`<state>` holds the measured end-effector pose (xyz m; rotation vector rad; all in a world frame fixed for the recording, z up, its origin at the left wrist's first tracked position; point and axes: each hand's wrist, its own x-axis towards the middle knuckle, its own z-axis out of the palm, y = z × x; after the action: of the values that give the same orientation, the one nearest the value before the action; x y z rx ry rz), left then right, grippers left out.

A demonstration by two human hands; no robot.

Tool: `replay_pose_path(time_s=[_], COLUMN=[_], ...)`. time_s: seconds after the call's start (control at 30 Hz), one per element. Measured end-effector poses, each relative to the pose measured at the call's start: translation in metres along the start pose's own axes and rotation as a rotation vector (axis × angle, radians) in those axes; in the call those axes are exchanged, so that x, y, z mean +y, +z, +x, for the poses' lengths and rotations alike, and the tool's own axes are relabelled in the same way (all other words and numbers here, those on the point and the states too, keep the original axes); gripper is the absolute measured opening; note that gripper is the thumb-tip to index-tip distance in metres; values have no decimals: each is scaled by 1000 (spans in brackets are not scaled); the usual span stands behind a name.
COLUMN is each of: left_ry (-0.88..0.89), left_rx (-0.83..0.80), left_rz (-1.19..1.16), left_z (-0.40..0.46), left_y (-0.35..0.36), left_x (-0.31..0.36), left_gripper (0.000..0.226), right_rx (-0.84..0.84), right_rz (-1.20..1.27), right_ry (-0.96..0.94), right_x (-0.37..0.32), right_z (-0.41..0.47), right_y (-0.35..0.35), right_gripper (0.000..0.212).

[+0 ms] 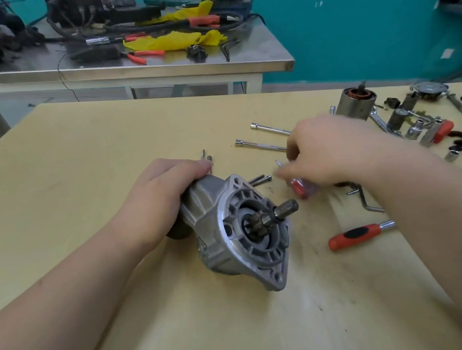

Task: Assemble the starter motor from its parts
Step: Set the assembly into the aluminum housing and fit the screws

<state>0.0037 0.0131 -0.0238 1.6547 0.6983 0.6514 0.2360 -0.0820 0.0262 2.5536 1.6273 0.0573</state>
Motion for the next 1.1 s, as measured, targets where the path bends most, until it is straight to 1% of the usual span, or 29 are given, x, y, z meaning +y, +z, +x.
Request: replay_pose_path(time_s=[0.03, 0.07, 0.1, 0.13, 0.2, 0.27, 0.3, 0.37, 0.47, 0.67, 0.77, 0.9, 1.03, 1.1], left_ry=[-5, -6, -7, -8, -5, 9, 10, 6, 13, 21, 20, 14, 15, 15], left_rx=[8, 18, 26, 33, 54, 98, 126, 174, 221, 218, 224, 211, 203, 200], left_rz=[-6, -10, -14, -23, -43, -45, -46, -60, -30, -14, -12, -31, -29, -26], left_z=[0, 0, 0, 0, -1, -2, -2, -3, -4, -5, -5, -6, -4, -4], left_y=[0, 0, 0, 1, 4, 11, 15, 24, 32, 32, 33, 33, 33, 33], left_x=[0, 0, -1, -1, -3, -5, -6, -7, -8, -8, -6, -5, -4, -5], left_gripper=[65, 66, 67, 70, 73, 67, 64, 57, 50, 63, 58, 54, 57, 57], right_rx=[51, 115, 167, 181, 87, -28, -57, -58, -8, -9, 19, 7, 18, 10], right_rz=[87, 147, 166, 147, 44, -74, -124, -199, -238, -263, -297, -291, -314, -268], right_ry=[17, 30, 42, 52, 69, 87, 94, 100, 120, 175, 155, 113, -37, -100], right_x=[6, 15, 25, 35, 53, 61, 63, 61, 57, 69, 66, 68, 78, 83], right_z=[-2, -4, -7, -11, -25, -40, -47, -56, -63, -68, -62, -57, -59, -63], right_y=[-9, -18, -28, -35, -41, -30, -20, 2, 26, 34, 38, 40, 40, 38], right_gripper=[41, 38, 32, 31, 33, 26, 21, 16, 16, 16, 15, 14, 20, 17])
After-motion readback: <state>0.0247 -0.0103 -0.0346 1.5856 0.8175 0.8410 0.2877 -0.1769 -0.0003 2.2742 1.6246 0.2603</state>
